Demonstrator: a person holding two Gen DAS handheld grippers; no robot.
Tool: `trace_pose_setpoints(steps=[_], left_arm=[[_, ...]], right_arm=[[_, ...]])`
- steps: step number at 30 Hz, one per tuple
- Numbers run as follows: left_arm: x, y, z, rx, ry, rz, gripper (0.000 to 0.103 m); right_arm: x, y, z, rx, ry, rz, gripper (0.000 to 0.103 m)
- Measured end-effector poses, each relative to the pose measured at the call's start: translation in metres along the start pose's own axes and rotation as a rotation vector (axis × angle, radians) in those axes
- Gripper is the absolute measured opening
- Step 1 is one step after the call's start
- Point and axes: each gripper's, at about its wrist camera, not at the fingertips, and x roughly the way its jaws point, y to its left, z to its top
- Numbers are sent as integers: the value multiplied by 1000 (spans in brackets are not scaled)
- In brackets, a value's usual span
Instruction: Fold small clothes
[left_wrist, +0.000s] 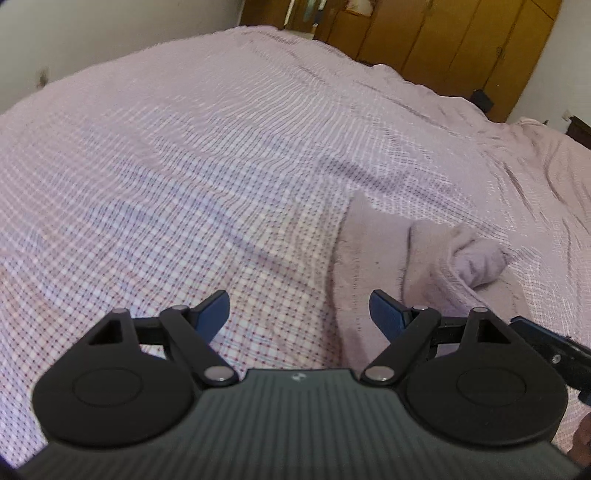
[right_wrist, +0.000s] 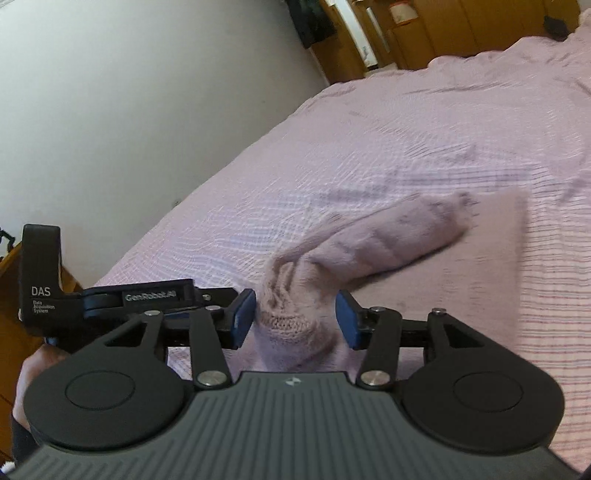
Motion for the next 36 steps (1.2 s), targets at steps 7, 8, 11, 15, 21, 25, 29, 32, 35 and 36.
trace_pose_setpoints(steps=[7, 8, 11, 15, 21, 25, 29, 32, 35, 36], left_arm=[[-3, -24, 6, 14, -17, -108, 84], [-1, -28, 9, 22, -21, -113, 84], [7, -44, 19, 78, -54, -123, 84], [36, -58, 16, 135, -26, -129, 84], [63, -53, 4, 159, -11, -142, 84], [61, -55, -3, 180, -60, -209, 77], [69, -61, -8, 173, -65, -215, 31], [75, -56, -9, 120, -72, -236, 19], [67, -52, -7, 82, -104, -244, 18], [61, -50, -6, 74, -120, -239, 17]], right_arm=[[-31, -33, 1, 25, -61, -78, 57], [-37, -36, 0, 28, -64, -98, 57], [-46, -50, -4, 54, -67, -161, 57], [-43, -72, -10, 94, -70, -232, 57], [-27, -94, -16, 139, -69, -224, 58], [-21, -98, -16, 142, -91, -236, 69], [-19, -100, -16, 160, -99, -243, 74], [-16, -101, -16, 167, -99, -250, 77], [-12, -101, -16, 174, -93, -243, 78], [-10, -101, -16, 174, -91, -239, 78]])
